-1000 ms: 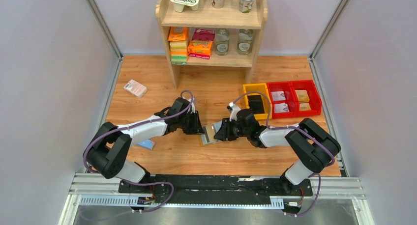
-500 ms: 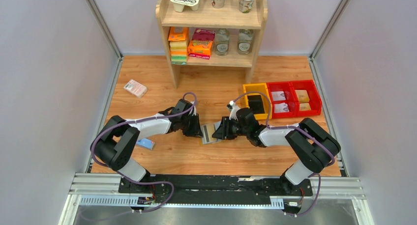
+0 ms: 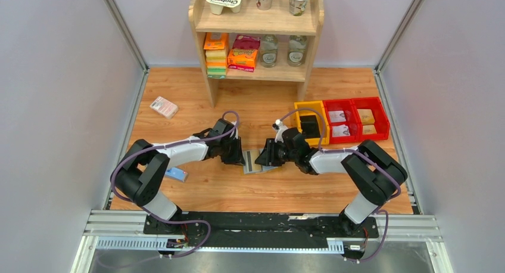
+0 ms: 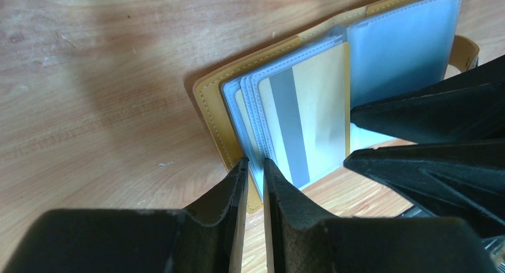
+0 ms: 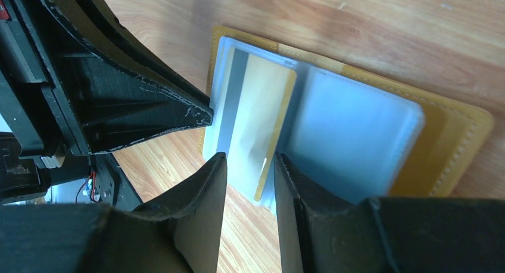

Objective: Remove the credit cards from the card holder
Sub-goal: Remove the credit card from the card holder.

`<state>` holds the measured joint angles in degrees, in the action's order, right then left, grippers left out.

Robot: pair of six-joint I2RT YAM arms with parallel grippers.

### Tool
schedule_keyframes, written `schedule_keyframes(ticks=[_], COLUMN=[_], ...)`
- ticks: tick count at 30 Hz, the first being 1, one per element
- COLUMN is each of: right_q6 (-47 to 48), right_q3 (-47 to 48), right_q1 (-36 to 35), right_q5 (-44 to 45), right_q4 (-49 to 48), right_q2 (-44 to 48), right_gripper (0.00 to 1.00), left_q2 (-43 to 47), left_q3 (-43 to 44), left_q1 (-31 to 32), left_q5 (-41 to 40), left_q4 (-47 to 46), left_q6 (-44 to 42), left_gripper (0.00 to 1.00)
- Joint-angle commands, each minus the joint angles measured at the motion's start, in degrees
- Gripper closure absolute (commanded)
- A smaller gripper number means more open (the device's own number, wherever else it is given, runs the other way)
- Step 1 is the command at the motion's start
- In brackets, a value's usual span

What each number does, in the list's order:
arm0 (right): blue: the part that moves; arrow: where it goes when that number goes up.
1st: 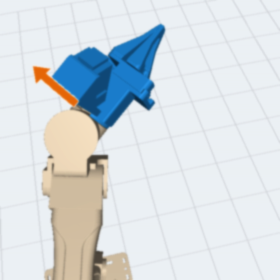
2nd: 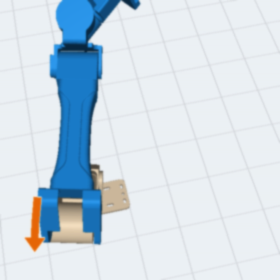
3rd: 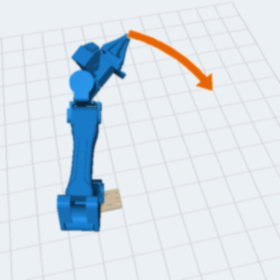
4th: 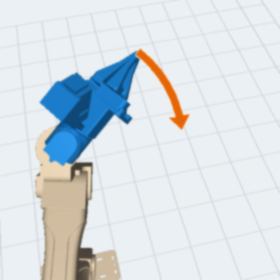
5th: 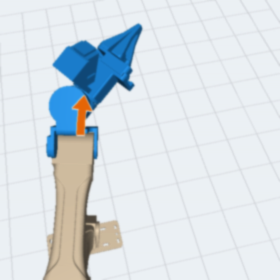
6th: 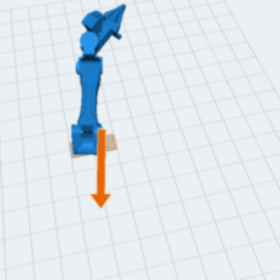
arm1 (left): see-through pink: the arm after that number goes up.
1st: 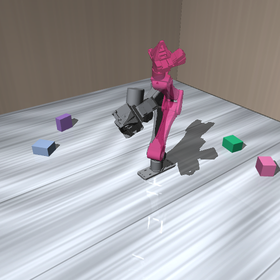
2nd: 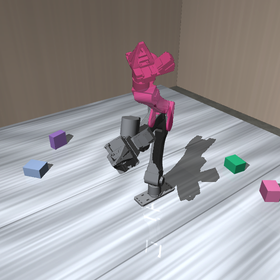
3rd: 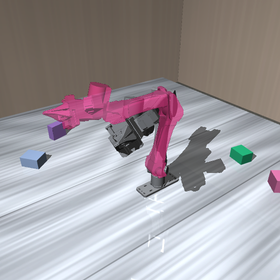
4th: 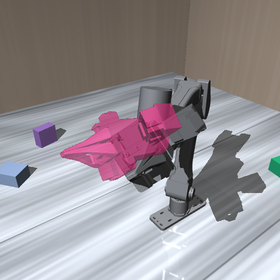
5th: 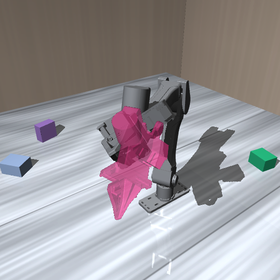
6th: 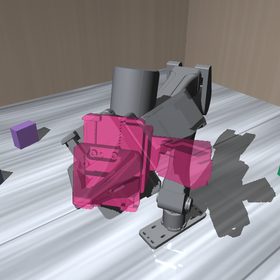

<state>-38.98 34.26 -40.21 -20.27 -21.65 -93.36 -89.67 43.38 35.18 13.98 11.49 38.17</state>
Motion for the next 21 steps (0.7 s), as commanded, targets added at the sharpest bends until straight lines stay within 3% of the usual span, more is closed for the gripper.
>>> schedule_keyframes(ticks=[1, 21], right_q6=[0.49, -3.47], right_q3=[2.74, 1.51], right_q1=[-0.75, -0.40], right_q5=[-1.70, -5.39], right_q4=[-0.76, -7.35], right_q2=[-1.56, 1.60], right_gripper=[0.63, 0.69], left_q2=[-1.38, -4.99], left_q3=[1.89, 4.35], left_q1=[0.15, 0.24], left_q5=[-2.11, -5.10], left_q4=[0.82, 4.42], left_q6=[-1.52, -2.22], left_gripper=[0.77, 0.80])
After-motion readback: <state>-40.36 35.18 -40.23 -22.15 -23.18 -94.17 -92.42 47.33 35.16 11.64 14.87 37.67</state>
